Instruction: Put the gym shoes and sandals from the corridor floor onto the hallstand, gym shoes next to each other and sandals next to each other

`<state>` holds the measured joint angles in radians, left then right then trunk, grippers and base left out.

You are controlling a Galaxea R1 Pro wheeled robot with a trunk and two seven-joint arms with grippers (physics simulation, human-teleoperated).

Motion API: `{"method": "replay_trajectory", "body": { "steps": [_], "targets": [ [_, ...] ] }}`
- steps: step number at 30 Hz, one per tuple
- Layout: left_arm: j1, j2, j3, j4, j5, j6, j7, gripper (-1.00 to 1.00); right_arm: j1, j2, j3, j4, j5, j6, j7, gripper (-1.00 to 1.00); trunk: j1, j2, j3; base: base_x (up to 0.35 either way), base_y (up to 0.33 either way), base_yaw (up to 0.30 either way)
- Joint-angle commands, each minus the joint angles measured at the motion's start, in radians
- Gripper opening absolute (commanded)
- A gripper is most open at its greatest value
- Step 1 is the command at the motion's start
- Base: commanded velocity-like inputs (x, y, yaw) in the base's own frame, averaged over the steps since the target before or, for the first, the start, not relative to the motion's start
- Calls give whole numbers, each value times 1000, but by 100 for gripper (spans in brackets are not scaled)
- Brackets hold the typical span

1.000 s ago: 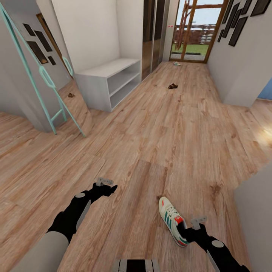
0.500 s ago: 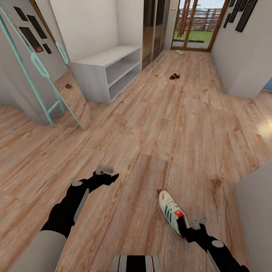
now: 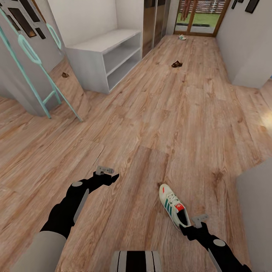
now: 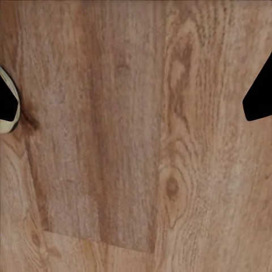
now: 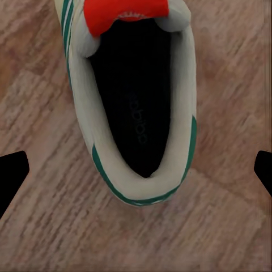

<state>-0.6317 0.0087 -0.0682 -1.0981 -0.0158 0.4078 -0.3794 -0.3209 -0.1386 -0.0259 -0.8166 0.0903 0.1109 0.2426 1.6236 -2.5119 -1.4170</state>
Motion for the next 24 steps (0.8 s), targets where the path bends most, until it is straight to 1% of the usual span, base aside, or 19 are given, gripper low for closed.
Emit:
{"method": "replay_trajectory", "body": {
  "steps": [1,3,4,5,8,11,16,24],
  "targets": [
    [0,1,-1,-1,-2,5,-2,100,0,0,-14,-5,9,5,7,100,0,0,-2,0,0,0],
    [0,0,-3,-2,-3,4,2,100,0,1,-32,-7,9,6,7,100,0,0,-5,0,0,0],
    [0,0,-11,-2,-4,4,3,100,0,1,-37,-8,9,6,7,100,0,0,-6,0,0,0],
    [0,0,-17,-2,-4,4,4,100,0,1,-39,-8,9,6,7,100,0,0,-6,0,0,0],
    [3,0,-52,5,-5,2,9,100,0,1,-44,-8,9,5,7,100,0,0,-7,0,0,0],
    [5,1,-65,8,-4,-1,10,100,0,1,-44,-8,9,2,8,100,0,0,-8,0,0,0],
    [6,1,-72,10,-1,-3,10,100,0,1,-42,-9,9,-8,9,100,0,0,-8,0,0,0],
    [6,3,-72,11,2,-2,10,100,0,4,-37,-9,9,-12,9,100,0,0,-8,18,3,0]
  ]
}}
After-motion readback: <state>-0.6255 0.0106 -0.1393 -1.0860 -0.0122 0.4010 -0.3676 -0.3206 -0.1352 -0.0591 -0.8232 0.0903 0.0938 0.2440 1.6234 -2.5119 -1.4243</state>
